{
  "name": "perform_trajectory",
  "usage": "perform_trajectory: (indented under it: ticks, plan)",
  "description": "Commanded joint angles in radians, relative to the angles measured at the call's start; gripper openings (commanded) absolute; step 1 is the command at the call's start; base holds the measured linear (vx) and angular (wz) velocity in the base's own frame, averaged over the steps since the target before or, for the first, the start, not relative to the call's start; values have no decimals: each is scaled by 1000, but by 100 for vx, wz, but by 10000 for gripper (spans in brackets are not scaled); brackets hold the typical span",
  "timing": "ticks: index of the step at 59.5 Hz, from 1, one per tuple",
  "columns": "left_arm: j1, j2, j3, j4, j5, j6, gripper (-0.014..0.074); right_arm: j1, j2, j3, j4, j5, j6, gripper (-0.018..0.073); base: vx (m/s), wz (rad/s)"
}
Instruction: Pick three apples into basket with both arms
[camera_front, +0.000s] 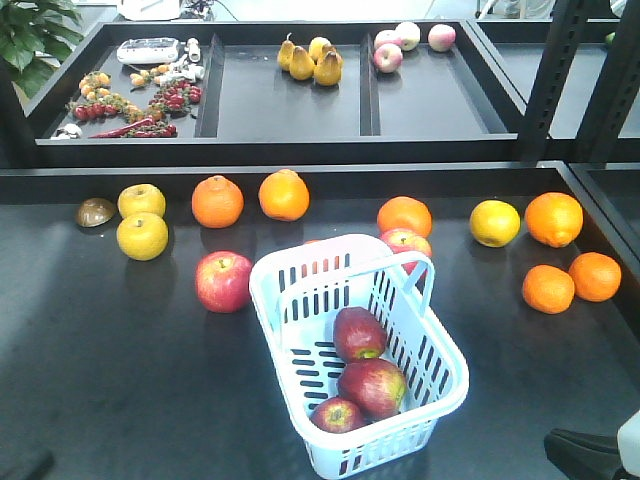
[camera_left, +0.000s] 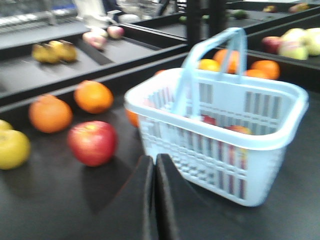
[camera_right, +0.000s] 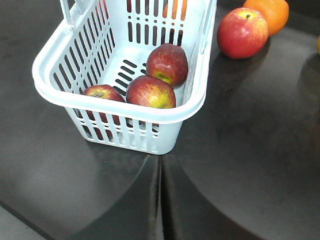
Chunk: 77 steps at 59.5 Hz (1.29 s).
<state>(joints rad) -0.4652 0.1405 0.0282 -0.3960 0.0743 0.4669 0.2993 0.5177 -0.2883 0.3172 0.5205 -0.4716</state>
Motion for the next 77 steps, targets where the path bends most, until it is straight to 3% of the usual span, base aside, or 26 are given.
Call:
perform_trajectory:
  ticks: [1, 6, 15, 29, 37, 60, 77]
  plan:
    - [62, -7, -24, 22, -65, -17, -6, -3, 4, -27, 5, -53, -3, -6, 0, 0]
    - [124, -25, -24, 22, -56, -60, -6, -3, 4, -27, 5, -53, -3, -6, 0, 0]
    - [235, -101, -24, 37, -27, -211, -6, -3, 4, -27, 5, -53, -3, -6, 0, 0]
    - [377, -168, -24, 156, 143, -419, -6, -3, 4, -27, 5, -52, -3, -6, 0, 0]
    - [424, -168, -24, 209, 178, -538, -6, -3, 4, -27, 5, -52, -3, -6, 0, 0]
    - [433, -168, -24, 232, 69, -562, -6, -3, 4, -27, 5, -52, -3, -6, 0, 0]
    - [436, -168, -24, 320, -17, -564, -6, -3, 4, -27, 5, -52, -3, -6, 0, 0]
